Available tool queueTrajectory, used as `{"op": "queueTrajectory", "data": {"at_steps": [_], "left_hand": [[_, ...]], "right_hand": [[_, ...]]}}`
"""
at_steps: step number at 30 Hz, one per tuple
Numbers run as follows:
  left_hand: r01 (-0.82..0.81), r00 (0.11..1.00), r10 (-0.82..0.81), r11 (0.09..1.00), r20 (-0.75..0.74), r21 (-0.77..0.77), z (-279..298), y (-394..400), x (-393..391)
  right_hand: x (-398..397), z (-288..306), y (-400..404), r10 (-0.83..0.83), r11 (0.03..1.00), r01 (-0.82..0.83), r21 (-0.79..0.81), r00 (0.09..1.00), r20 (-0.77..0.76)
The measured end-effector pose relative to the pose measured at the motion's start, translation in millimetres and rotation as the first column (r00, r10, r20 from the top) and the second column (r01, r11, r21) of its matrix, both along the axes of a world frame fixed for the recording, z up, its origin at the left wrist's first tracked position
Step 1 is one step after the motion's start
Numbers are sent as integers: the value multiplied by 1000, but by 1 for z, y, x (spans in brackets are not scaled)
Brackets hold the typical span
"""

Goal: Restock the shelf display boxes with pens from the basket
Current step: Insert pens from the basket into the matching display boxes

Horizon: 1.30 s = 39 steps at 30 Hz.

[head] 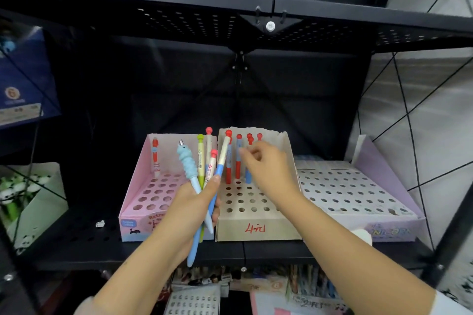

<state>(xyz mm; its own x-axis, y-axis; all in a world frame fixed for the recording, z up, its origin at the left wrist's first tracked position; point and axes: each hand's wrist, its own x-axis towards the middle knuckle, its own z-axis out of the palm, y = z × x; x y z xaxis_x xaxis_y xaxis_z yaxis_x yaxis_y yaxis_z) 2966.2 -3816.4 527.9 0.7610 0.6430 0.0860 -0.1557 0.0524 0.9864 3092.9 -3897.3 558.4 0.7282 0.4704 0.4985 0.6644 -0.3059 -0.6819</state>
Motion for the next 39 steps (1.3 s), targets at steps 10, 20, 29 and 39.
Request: {"op": "queueTrajectory", "data": {"at_steps": [10,20,29,39], "left_hand": [[40,999,-40,996,-4,-78,-4,6,4],[64,997,-58,991,48,-114,-4,6,3],[49,997,-44,996,62,-72,-7,7,0],[118,993,-116,991,38,-59,-8,4,-1]], "right_hand": [[13,26,-2,142,942,-64,331,966,-216],[52,-8,-1,-64,972,77,-221,996,65],[19,7,-6,-100,994,99,34,995,26],[-9,21,-4,272,948,-206,243,920,-281]]}}
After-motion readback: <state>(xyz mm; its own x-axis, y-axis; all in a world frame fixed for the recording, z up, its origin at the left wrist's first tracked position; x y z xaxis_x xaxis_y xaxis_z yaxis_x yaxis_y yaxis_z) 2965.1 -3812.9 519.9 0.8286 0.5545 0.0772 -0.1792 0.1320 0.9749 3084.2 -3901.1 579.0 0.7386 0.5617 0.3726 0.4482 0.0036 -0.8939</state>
